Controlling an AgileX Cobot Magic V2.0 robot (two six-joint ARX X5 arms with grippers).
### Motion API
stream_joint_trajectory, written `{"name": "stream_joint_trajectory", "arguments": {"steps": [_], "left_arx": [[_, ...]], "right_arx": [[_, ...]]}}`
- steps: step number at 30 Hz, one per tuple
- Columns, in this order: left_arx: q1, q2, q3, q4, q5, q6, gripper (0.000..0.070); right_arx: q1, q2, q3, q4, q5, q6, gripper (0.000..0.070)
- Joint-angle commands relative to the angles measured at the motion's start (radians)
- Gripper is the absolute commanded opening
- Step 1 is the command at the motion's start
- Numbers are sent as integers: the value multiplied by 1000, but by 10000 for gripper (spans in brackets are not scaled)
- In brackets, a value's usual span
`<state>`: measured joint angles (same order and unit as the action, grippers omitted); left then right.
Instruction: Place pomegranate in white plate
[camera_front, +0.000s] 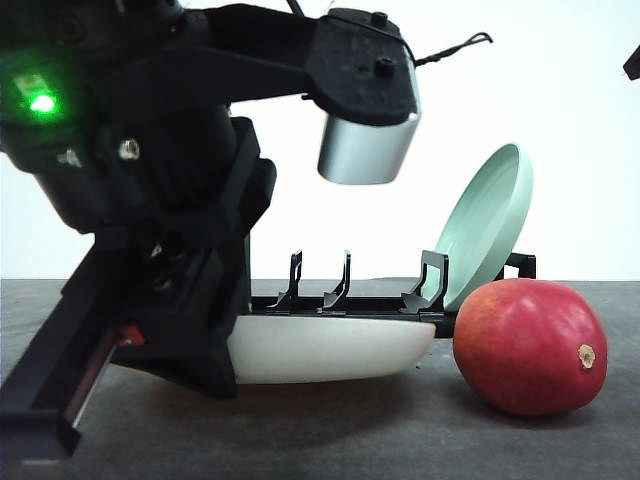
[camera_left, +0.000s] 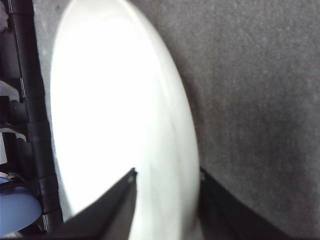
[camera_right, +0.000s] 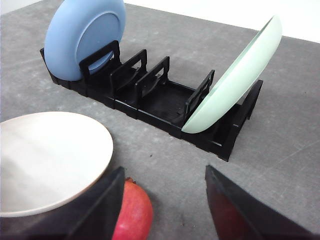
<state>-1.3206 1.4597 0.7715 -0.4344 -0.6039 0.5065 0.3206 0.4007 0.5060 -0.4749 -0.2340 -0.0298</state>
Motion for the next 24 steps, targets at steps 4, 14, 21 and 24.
{"name": "stream_joint_trajectory", "arguments": {"steps": [4, 14, 21, 24], "left_arx": [[-17, 14, 30, -4, 4, -79, 370], [38, -60, 122, -112, 265, -303, 404], [201, -224, 123, -181, 499, -421, 406], [299, -304, 123, -176, 600, -459, 405]], "right_arx": [[5, 2, 12, 11, 2, -5, 325], [5, 2, 12, 10, 2, -5, 325], [5, 2, 12, 10, 2, -5, 325], [5, 2, 12, 10, 2, -5, 325]]}}
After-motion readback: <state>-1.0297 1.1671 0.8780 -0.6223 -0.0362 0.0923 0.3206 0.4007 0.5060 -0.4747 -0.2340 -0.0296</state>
